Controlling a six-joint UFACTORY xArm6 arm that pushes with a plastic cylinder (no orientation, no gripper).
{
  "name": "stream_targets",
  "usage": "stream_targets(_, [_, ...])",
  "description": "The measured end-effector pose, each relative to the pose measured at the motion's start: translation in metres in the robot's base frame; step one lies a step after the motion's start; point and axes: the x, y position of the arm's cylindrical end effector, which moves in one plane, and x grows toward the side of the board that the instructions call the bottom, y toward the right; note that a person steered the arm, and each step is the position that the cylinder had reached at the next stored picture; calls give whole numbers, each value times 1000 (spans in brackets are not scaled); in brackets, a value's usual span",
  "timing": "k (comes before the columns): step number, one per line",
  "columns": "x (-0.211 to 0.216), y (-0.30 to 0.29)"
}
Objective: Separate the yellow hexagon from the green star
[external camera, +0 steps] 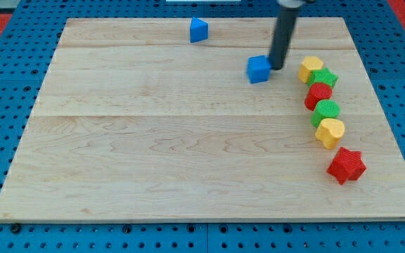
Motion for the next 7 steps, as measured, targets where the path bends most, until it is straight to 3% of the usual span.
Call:
stream_targets(1, [2,-27])
stream_targets(2, [66,2])
stream_targets(3, [69,-39])
stream_targets(5, [2,-52])
stream_targets(7, [-58,65])
